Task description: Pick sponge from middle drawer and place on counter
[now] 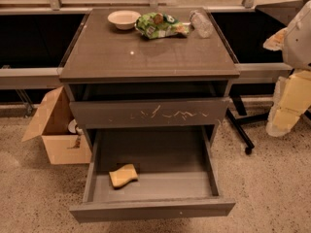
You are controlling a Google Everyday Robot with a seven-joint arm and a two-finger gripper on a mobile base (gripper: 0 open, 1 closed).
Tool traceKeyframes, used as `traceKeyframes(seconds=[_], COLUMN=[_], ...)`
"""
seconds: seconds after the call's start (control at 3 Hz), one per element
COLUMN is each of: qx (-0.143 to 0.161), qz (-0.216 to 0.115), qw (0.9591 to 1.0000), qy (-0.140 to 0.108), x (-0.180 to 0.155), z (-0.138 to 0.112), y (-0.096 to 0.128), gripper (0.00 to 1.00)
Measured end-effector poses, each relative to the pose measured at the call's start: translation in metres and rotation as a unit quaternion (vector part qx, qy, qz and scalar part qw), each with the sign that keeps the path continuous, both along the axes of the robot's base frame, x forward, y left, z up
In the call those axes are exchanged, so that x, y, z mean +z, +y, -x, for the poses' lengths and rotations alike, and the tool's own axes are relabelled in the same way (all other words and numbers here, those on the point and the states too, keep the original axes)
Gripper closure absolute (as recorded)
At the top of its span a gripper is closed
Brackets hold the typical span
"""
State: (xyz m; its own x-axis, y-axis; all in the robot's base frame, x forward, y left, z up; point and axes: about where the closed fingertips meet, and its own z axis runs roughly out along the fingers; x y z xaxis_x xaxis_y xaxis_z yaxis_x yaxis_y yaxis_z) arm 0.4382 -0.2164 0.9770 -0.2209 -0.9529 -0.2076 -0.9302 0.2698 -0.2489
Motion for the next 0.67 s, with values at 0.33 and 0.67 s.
traceKeyframes(seconds=[0.33, 0.67], qx=[0.000, 0.037], qz=[0.000, -0.024], qw=[1.0000, 0.9990], qy=[0.000, 0.012], x=[0.000, -0.029], z=[0.000, -0.012], y=[0.000, 0.025], gripper=[0.00, 0.00])
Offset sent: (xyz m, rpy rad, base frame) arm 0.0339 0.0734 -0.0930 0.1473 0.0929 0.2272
